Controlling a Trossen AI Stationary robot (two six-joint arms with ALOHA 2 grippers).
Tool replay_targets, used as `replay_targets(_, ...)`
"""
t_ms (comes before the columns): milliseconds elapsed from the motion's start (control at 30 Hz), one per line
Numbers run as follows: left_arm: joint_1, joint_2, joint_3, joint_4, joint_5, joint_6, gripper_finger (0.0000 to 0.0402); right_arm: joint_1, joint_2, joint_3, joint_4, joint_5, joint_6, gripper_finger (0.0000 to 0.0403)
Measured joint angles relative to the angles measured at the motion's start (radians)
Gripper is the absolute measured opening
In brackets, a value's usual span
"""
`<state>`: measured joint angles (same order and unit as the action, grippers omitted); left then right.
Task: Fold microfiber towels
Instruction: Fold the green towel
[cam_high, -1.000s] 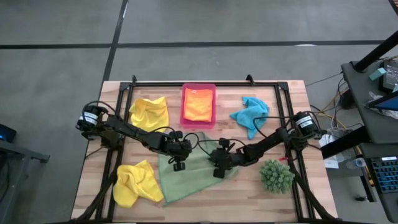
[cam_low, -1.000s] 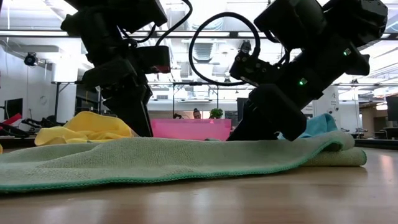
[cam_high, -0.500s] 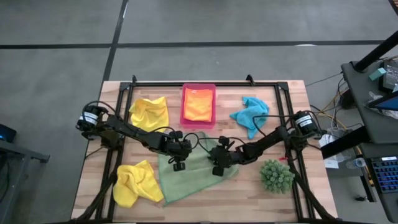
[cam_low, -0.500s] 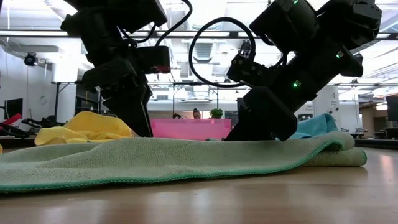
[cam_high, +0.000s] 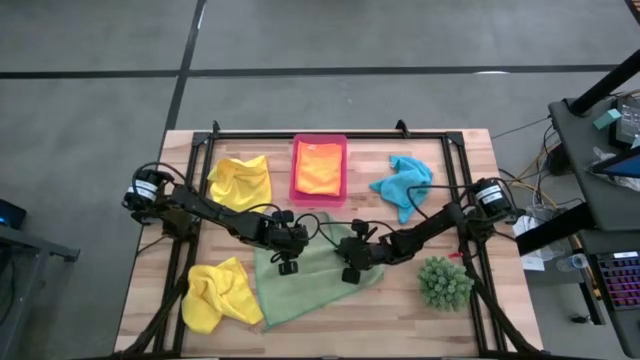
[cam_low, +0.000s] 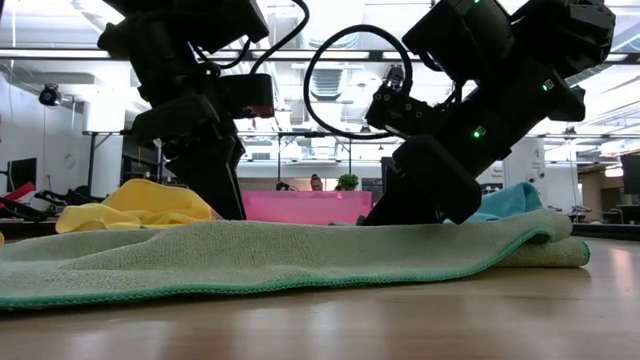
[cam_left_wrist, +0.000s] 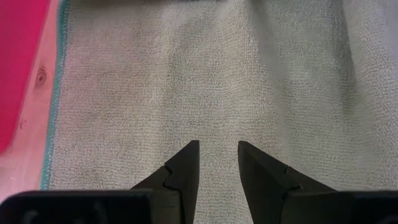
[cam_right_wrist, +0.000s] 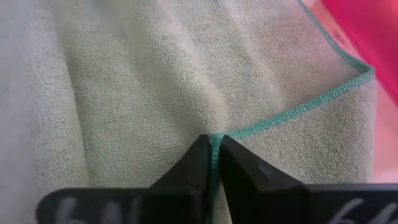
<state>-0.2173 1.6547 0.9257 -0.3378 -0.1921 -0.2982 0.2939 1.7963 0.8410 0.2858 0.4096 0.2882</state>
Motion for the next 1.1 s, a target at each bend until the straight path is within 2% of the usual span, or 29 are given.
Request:
replay_targets(167, 0.000, 0.000, 0.000, -0.001, 0.000, 0.017, 0.0096, 0.000, -0.023, 0.001, -0.014, 0.000, 0.000, 0.0014)
replay_targets(800, 0.000, 0.000, 0.000, -0.001, 0.000, 0.018, 0.0096, -0.006, -0.033, 0.001, -0.020, 0.007, 0.007, 0.0072)
replay_targets(900, 0.000, 0.000, 0.000, -0.001, 0.000, 0.018, 0.0095, -0.007, -0.033, 0.001, -0.024, 0.009, 0.007, 0.0060)
replay_targets(1033, 0.000, 0.000, 0.000, -0.001, 0.000, 0.019, 0.0096, -0.007, -0.033, 0.001, -0.030, 0.009, 0.001, 0.0017)
replay_targets(1100, 0.000, 0.000, 0.000, -0.001, 0.000, 0.019, 0.0096, -0.007, -0.041, 0.001, -0.050, 0.013, -0.001, 0.0012)
